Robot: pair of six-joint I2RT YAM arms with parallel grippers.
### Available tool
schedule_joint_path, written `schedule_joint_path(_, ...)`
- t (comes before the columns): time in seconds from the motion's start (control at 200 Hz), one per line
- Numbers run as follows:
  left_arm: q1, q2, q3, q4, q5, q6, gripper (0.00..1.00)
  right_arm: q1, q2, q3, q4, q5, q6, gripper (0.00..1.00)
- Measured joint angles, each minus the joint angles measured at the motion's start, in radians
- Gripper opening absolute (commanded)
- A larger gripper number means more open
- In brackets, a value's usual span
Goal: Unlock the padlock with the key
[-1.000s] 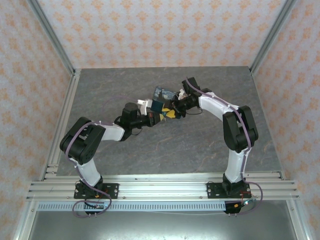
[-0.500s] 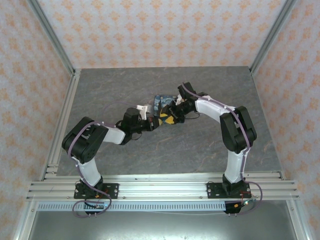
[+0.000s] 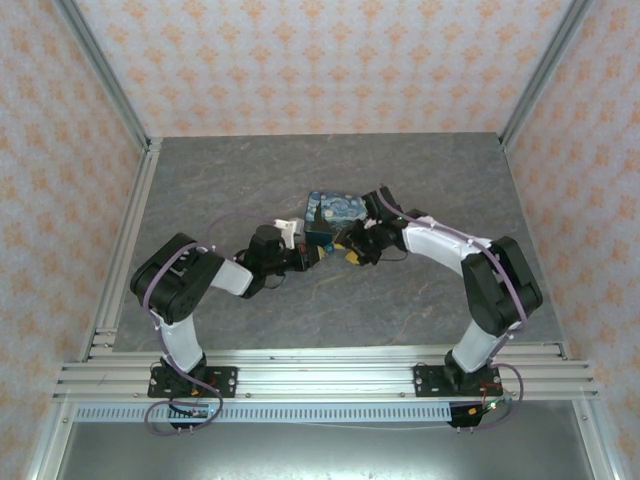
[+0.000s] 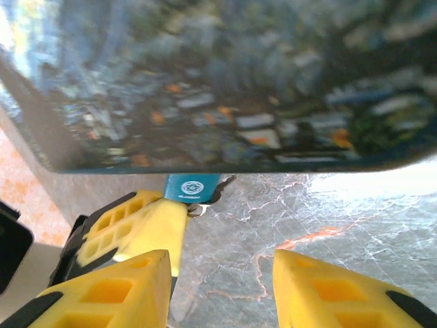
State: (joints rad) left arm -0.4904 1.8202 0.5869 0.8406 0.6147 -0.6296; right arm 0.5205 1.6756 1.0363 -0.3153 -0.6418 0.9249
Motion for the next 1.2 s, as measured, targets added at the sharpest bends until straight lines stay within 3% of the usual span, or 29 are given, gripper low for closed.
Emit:
schedule_joint_path(0.425,-0.012,-0.006,-0.028,0.03,-0.034,-0.023,0.0,0.075,-0.006,-0.103,0.286,0.136,0.191,0.44)
schedule_joint_path(1.201,-0.014,-0.007,-0.052,0.066,-0.055,-0.108,0.0,0.123,0.046,-0.126,0.395,0.24,0.187,0.45)
